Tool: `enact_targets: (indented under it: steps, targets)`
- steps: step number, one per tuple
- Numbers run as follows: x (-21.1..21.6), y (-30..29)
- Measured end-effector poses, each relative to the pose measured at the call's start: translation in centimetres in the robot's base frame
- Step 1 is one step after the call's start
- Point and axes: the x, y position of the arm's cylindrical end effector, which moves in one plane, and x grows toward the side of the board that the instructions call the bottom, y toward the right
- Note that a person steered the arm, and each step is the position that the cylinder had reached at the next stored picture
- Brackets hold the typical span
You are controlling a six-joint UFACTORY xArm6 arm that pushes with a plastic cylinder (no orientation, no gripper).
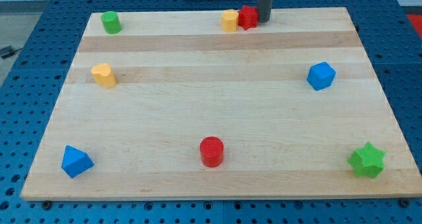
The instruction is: Move your arm towards the yellow heart
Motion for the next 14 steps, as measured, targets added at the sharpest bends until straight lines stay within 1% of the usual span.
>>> enact_targets:
  steps: [1, 2, 3, 4, 5, 6, 7, 8, 9, 10, 11, 12, 13, 14]
  targets:
    - [0.9, 0.5]
    - [3.8, 1.0]
    - [4.1, 1.0]
    - [5.9, 1.7]
    - [11.3, 3.2]
    - [14.2, 0.8]
    - [14.3, -3.2]
    - [14.3, -3.3]
    - [14.3, -6.3]
    - [13.7, -13.1]
    - [8.5, -19.2]
    - [6.2, -25.8]
    - [9.6, -35.9]
    - [9.3, -40.0]
